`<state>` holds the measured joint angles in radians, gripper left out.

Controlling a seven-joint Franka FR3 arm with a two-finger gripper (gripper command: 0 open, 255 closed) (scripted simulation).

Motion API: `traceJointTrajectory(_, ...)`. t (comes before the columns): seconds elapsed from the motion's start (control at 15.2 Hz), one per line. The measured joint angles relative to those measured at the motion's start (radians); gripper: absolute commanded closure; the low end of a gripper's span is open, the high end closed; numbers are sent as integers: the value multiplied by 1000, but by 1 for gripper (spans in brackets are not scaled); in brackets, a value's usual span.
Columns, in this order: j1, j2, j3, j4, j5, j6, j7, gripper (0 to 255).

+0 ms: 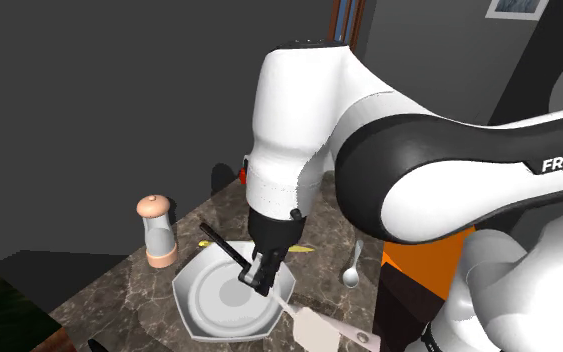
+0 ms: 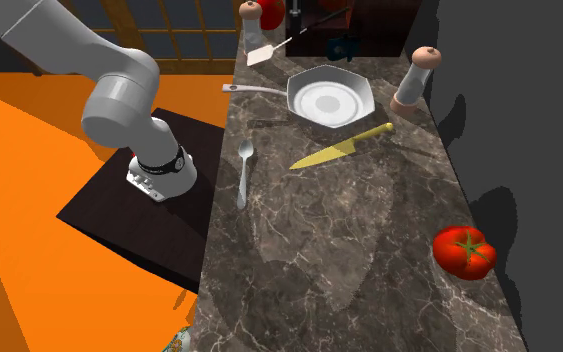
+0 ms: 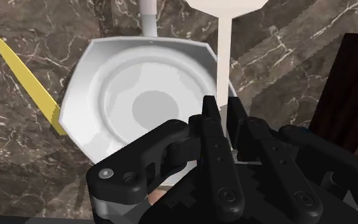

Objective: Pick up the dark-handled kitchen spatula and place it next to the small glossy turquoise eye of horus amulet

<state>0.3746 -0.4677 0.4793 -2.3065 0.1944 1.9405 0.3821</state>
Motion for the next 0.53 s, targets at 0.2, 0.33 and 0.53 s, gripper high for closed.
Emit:
traceJointTrajectory(0.2,12,46,66,48,0,4,82,255)
traceJointTrajectory(0.33,19,79,112,80,-4,9,139,255)
traceJointTrajectory(0.53,23,99,139,77,-6,33,170,255)
